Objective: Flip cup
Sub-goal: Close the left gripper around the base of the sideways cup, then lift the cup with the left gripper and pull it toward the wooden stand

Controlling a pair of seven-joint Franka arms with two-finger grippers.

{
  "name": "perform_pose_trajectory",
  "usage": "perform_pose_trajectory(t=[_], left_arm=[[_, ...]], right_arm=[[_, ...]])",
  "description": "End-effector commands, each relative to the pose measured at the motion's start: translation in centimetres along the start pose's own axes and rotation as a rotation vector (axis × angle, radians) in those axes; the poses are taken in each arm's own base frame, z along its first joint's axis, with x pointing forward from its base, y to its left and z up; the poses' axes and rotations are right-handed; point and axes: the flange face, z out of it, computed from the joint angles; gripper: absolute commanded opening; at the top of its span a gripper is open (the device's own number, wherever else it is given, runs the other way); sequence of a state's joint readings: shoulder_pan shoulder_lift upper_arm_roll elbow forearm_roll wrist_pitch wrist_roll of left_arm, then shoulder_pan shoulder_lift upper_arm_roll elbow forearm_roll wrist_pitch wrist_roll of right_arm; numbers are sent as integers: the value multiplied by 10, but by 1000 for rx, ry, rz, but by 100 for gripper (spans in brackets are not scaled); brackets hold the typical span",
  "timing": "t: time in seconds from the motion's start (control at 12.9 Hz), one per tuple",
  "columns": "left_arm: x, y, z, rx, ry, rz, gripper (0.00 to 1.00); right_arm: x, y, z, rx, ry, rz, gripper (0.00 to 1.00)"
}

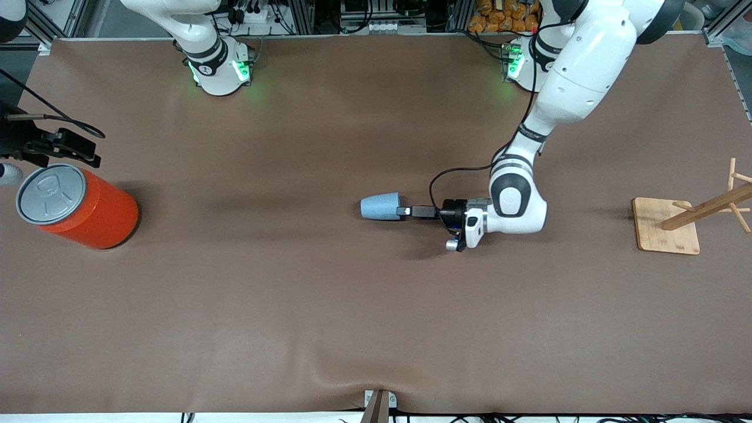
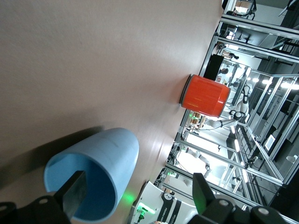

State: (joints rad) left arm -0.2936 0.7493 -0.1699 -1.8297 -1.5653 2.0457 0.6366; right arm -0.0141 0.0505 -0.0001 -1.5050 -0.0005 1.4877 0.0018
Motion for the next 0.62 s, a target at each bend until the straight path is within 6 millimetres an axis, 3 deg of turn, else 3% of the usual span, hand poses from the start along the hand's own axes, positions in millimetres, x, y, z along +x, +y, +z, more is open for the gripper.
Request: perform_pose_trajectory(t=[0.0, 0.31, 0.39, 0.47, 0.54], left_arm=[[-1, -3, 8, -9, 10, 6, 100], [-1, -1, 18, -2, 11, 14, 100], [-2, 4, 25, -9, 10, 20, 92], [-3, 4, 27, -14, 14, 14, 75], [-3, -3, 29, -15, 13, 1, 50]], right_arm=[[-8, -3, -3, 12, 14, -3, 100], [-6, -2, -5, 11, 25, -1, 100], [-6, -2, -4, 11, 22, -1, 100], [-6, -1, -4, 11, 19, 2, 100], [-5, -1, -3, 13, 17, 9, 100]])
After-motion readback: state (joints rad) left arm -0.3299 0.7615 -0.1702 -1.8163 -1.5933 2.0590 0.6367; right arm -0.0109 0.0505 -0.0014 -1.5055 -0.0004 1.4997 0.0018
